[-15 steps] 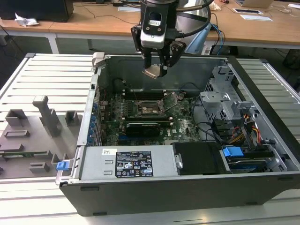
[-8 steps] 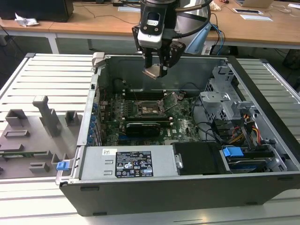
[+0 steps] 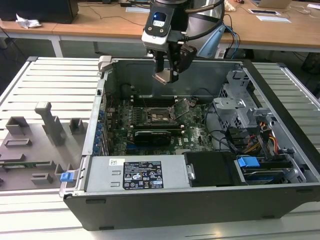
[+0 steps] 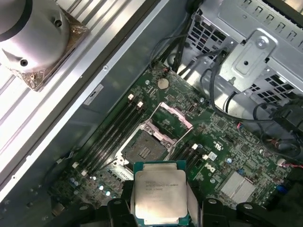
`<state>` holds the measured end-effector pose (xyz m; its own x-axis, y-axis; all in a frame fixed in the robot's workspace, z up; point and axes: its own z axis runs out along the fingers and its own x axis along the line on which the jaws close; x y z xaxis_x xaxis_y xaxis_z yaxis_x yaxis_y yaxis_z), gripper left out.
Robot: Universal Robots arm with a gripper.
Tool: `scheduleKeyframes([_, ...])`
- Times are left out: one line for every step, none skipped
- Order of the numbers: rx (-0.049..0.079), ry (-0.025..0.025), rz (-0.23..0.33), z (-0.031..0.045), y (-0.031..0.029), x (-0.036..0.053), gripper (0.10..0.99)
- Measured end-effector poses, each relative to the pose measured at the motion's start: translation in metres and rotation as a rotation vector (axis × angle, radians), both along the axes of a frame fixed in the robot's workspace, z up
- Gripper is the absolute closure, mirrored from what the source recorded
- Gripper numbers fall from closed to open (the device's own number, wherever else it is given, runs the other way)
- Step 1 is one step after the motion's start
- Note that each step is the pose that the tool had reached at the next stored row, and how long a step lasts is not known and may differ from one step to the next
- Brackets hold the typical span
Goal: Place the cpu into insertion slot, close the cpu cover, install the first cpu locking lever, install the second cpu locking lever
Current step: 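Place the cpu into insertion slot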
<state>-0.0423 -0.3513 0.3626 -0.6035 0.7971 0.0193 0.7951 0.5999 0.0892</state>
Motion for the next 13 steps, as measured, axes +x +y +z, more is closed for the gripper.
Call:
scheduleKeyframes([0.0, 0.0, -0.014, 0.0, 0.0, 0.0, 0.557])
scheduleKeyframes([0.0, 0.0, -0.025, 0.0, 0.0, 0.0, 0.557])
scheduleKeyframes([0.0, -0.0001, -0.037, -0.0001, 0.0, 0.0, 0.557])
scheduleKeyframes([0.0, 0.0, -0.048, -0.0001, 0.0, 0.0, 0.557])
scheduleKeyframes([0.0, 0.0, -0.058, -0.0001, 0.0, 0.0, 0.557])
scheduleKeyframes([0.0, 0.0, -0.071, -0.0001, 0.0, 0.0, 0.557])
scheduleKeyframes([0.0, -0.0001, -0.088, -0.0002, 0.0, 0.0, 0.557])
scheduleKeyframes([0.0, 0.0, -0.113, -0.0003, 0.0, 0.0, 0.557])
scheduleKeyframes([0.0, 0.0, -0.129, -0.0004, 0.0, 0.0, 0.557])
scheduleKeyframes([0.0, 0.0, -0.14, -0.0004, 0.0, 0.0, 0.557])
scheduleKeyframes([0.0, 0.0, -0.156, -0.0004, 0.0, 0.0, 0.557])
scheduleKeyframes([0.0, 0.0, -0.168, -0.0005, 0.0, 0.0, 0.557])
scheduleKeyframes([0.0, 0.0, -0.184, -0.0005, 0.0, 0.0, 0.557])
